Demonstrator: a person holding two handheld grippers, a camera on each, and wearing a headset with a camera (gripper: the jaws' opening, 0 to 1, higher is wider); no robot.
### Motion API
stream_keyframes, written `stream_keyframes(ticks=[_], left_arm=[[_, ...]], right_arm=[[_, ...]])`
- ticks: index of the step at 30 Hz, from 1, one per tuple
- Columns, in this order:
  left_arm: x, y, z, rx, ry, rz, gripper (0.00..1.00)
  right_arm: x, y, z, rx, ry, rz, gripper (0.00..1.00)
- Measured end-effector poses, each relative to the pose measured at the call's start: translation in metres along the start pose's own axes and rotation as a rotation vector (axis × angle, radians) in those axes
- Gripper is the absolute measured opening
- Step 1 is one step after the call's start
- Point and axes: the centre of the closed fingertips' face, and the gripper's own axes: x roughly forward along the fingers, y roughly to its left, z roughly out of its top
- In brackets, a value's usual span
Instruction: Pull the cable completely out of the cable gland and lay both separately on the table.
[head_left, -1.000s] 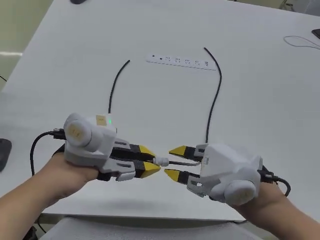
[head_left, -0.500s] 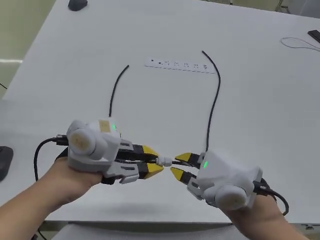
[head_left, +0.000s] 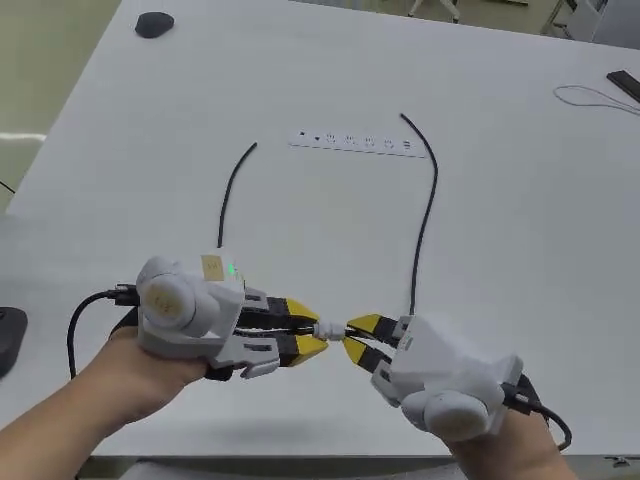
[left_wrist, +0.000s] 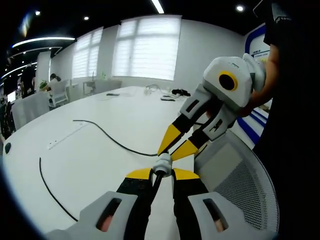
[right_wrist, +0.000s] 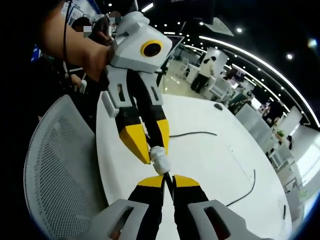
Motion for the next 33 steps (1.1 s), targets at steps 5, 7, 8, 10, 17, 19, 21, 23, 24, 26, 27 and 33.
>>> stream_keyframes(ticks=[5,7,8,10,17,19,21,23,24,26,27,33], left_arm=[[0.0,0.0,0.0,-0.001,0.004,0.0,0.15],[-0.001,0.001,0.0,-0.002,0.002,0.003,0.15],[-0.001,0.001,0.0,-0.001,0.002,0.004,0.15],[-0.002,0.002,0.0,-0.003,0.0,0.008,0.15],[-0.001,0.003,-0.002,-0.005,0.008,0.012,0.15],[-0.001,0.003,-0.003,-0.009,0.007,0.013,0.15],[-0.001,0.004,-0.004,-0.011,0.008,0.017,0.15],[-0.001,0.006,-0.004,-0.02,0.007,0.023,0.15],[-0.001,0.006,-0.004,-0.023,0.005,0.024,0.15],[-0.001,0.005,-0.004,-0.022,0.004,0.026,0.15],[-0.001,0.006,-0.004,-0.023,0.005,0.028,0.15],[0.001,0.006,-0.006,-0.028,0.012,0.028,0.15]], right_arm=[[0.001,0.001,-0.001,0.025,0.004,0.014,0.0],[0.001,0.0,-0.001,0.028,0.004,0.013,0.0],[0.002,0.0,-0.001,0.029,0.003,0.016,0.0],[0.002,0.0,0.0,0.029,0.003,0.018,0.0],[0.006,0.001,-0.003,0.028,0.014,0.026,0.0],[0.007,0.001,-0.003,0.034,0.013,0.027,0.0],[0.007,0.001,-0.004,0.035,0.015,0.027,0.0],[0.009,-0.001,-0.008,0.031,0.03,0.023,0.0],[0.008,-0.002,-0.009,0.042,0.028,0.023,0.0],[0.008,-0.002,-0.009,0.062,0.024,0.028,0.0],[0.009,-0.002,-0.009,0.06,0.025,0.028,0.0],[0.011,0.0,-0.012,0.054,0.033,0.032,0.0]])
